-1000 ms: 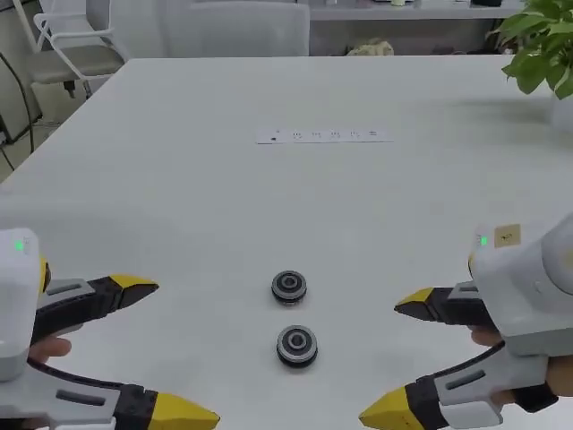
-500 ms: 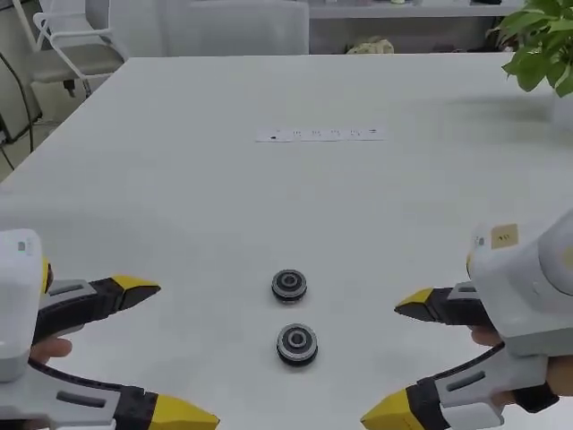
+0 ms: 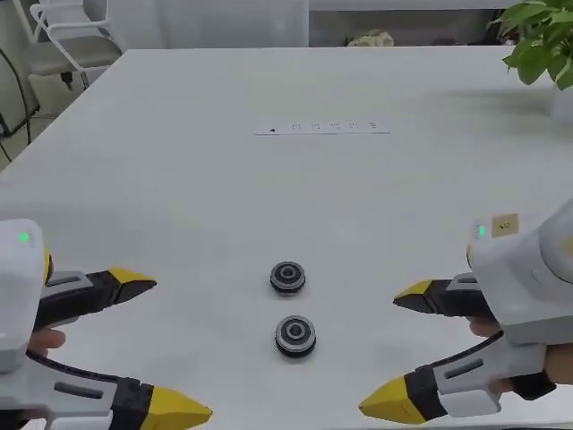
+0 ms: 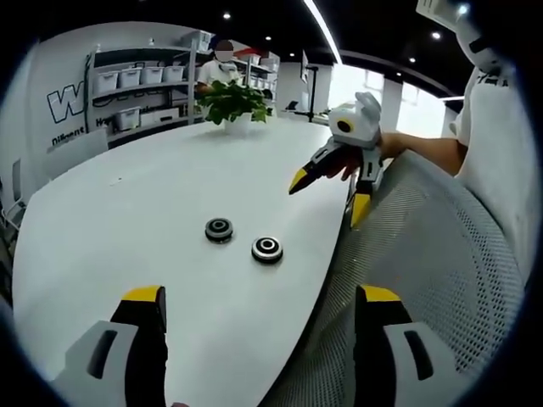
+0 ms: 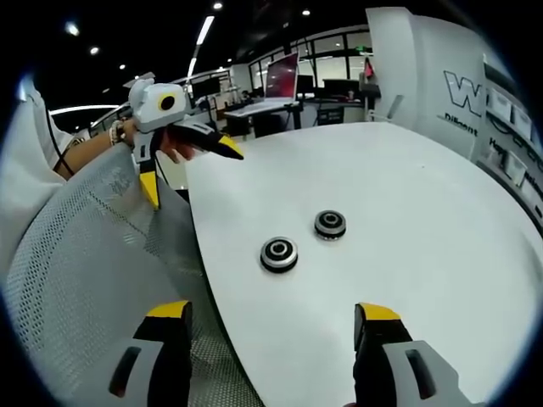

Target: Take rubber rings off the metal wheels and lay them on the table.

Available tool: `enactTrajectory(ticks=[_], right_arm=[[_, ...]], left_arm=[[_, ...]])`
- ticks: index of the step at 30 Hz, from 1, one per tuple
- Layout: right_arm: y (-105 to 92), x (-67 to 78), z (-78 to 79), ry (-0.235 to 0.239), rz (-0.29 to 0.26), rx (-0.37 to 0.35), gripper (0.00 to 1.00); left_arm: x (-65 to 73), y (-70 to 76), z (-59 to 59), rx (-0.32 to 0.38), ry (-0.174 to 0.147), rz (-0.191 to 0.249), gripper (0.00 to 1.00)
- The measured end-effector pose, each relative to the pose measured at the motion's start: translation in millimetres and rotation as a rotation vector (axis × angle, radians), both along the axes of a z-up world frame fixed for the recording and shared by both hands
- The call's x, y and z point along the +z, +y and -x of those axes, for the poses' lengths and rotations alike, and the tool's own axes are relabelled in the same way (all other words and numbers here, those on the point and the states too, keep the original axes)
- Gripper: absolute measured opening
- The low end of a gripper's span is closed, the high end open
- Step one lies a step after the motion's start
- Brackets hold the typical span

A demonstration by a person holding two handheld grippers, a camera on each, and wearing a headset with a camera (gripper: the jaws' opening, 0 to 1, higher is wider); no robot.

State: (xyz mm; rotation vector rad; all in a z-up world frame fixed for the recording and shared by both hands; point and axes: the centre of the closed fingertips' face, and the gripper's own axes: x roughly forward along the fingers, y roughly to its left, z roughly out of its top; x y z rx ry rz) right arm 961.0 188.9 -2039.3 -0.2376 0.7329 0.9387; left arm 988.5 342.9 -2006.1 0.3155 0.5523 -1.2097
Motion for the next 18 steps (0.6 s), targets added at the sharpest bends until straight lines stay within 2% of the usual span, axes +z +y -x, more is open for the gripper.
enactTrajectory(ticks=[6, 9, 12, 18], right_arm=[[4.2, 5.0, -1.8, 0.002, -0.019, 0.001, 0.75], [7.2, 13.1, -5.1, -0.010, -0.039, -0.006, 0.75], [7.3, 17.9, -9.3, -0.026, -0.026, -0.009, 0.75], [14.3, 38.3, -17.1, -0.071, -0.019, 0.030, 0.74]], left_arm=[[10.8, -4.6, 1.2, -0.013, -0.003, 0.027, 0.90], [16.0, -7.4, 1.9, -0.029, -0.018, 0.018, 0.90], [22.2, -12.2, 2.7, -0.049, -0.030, 0.020, 0.90], [34.4, -21.1, 0.6, -0.095, -0.067, 0.010, 0.90]])
